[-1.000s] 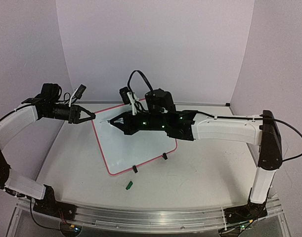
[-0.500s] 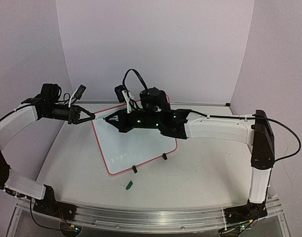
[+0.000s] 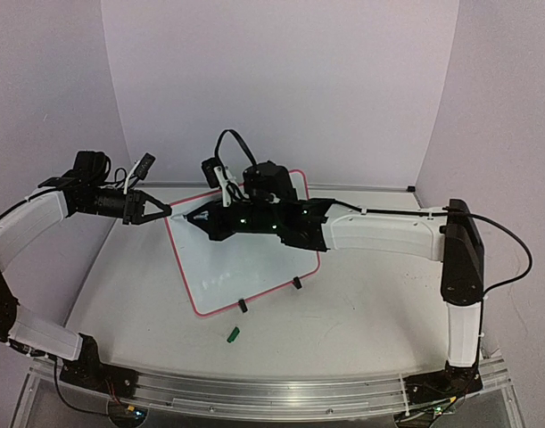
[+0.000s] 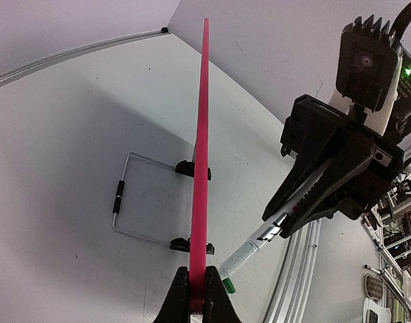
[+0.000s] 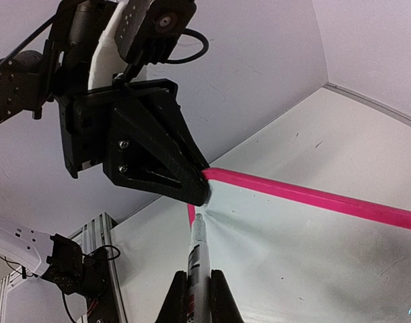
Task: Write a sentence on the whiteboard
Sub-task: Write on the whiteboard with the whiteboard marker without the cap.
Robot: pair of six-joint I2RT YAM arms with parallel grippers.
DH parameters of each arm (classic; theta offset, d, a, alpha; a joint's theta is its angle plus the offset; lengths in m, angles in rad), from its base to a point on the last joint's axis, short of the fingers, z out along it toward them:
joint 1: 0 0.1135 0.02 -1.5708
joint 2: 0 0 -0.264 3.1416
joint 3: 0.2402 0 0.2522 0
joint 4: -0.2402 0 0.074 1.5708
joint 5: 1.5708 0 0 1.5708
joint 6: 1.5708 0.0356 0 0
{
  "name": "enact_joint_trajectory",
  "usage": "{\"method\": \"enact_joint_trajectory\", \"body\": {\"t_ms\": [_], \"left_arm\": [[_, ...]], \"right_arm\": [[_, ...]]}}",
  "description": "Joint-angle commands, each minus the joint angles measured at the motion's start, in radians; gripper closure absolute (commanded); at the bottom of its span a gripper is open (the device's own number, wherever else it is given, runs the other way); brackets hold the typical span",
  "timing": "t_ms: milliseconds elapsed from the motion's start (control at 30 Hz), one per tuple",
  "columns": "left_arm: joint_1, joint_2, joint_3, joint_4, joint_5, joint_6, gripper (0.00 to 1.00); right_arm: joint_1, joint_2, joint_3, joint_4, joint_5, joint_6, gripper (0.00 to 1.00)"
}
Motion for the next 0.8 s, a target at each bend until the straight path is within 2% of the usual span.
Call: {"method": "enact_joint_trajectory", "body": {"t_ms": [0,333,767], "left_arm": [[0.005,-0.033,0.001,-0.007,0.013,0.013,1.0],[0.006,-0.034,0.003,-0.009,0.015,0.015,1.0],[0.005,-0.034,0.003,-0.009,0.014,0.016,1.0]], "right_arm": [[0.005,0.017,0.049,0.006,0.043,-0.014,1.0],[0.005,0.02,0.037,-0.014,0.079,-0.018,1.0],[0.005,-0.047,-0.107,-0.014,0.087,-0.004,1.0]]}}
